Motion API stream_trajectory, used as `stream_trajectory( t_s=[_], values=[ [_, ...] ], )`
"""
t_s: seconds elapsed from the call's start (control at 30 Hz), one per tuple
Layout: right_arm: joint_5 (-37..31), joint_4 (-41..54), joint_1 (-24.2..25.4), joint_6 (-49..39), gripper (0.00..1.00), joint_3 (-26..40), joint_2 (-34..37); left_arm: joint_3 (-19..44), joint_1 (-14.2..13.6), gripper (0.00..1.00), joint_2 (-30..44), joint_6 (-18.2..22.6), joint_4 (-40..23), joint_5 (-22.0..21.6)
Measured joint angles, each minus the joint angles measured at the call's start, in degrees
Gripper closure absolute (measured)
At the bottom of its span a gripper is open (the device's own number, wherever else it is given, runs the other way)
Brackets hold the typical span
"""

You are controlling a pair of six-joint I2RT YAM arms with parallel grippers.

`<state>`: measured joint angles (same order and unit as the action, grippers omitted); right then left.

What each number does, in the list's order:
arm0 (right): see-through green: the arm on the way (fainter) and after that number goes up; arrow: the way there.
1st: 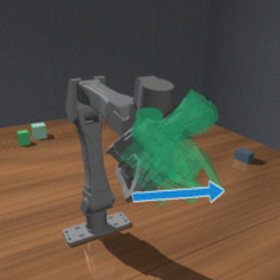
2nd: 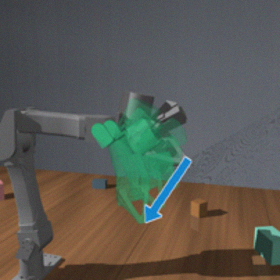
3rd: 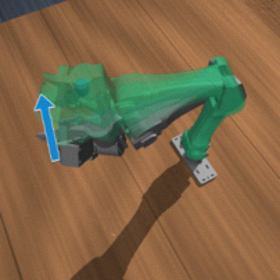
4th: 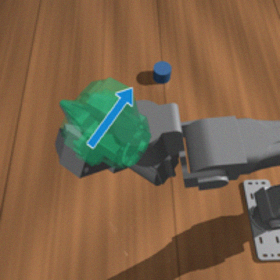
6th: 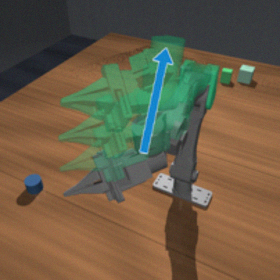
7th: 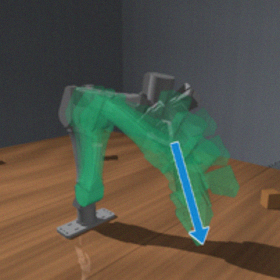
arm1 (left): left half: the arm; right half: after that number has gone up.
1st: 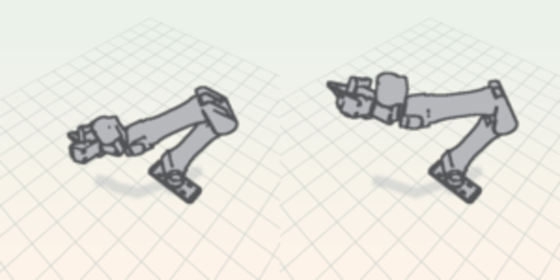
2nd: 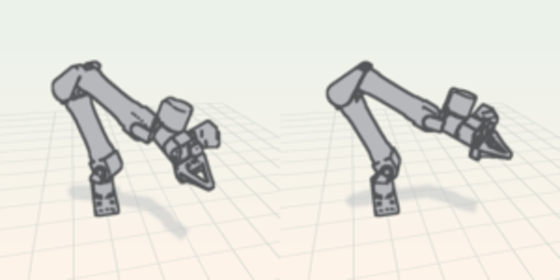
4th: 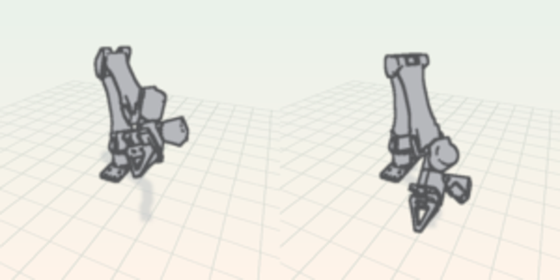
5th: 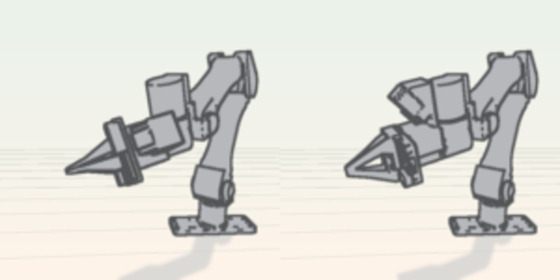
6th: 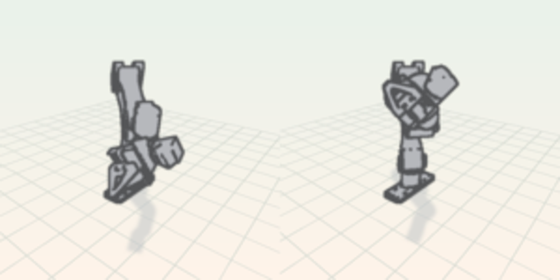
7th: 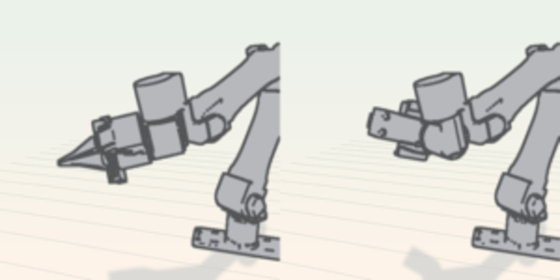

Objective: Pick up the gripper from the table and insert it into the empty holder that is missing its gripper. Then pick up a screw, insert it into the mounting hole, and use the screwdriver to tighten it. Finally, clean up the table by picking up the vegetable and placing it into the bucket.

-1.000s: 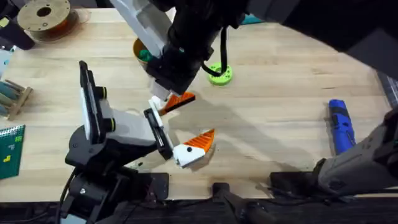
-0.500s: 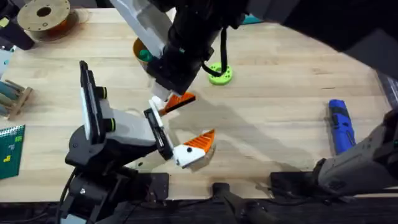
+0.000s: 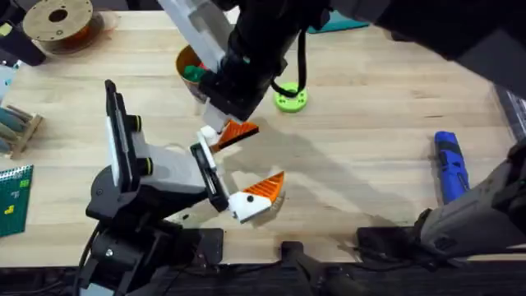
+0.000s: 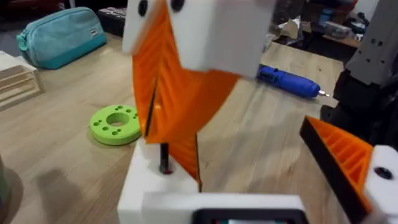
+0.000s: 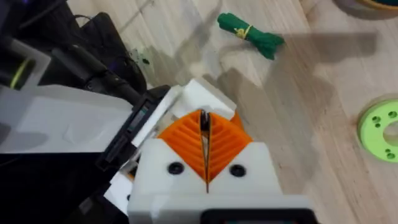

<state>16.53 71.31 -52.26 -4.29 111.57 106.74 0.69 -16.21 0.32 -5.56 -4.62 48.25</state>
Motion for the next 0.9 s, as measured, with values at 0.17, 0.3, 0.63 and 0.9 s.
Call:
stream_trajectory(
  t_s=[0.17, 0.3, 0.63, 0.9],
  values=[
    [-0.42, 0.11, 0.82, 0.02, 0.994, 0.00, -1.40, 0.00, 0.00, 0.013, 0.00, 0.20, 0.00, 0.00],
    [-0.80, 0.11, 0.96, 0.60, 0.994, 0.00, -5.94, 0.00, 0.00, 0.013, -0.01, 0.22, 0.00, 0.00],
    [-0.89, 0.32, 0.59, 3.30, 0.994, 0.02, -7.87, 0.00, 0.00, 0.014, 0.00, 0.22, 0.00, 0.00],
    [-2.99, 0.55, -3.05, 3.91, 0.994, 0.02, -3.08, 0.00, 0.00, 0.014, -0.02, 0.22, 0.00, 0.00]
  ],
)
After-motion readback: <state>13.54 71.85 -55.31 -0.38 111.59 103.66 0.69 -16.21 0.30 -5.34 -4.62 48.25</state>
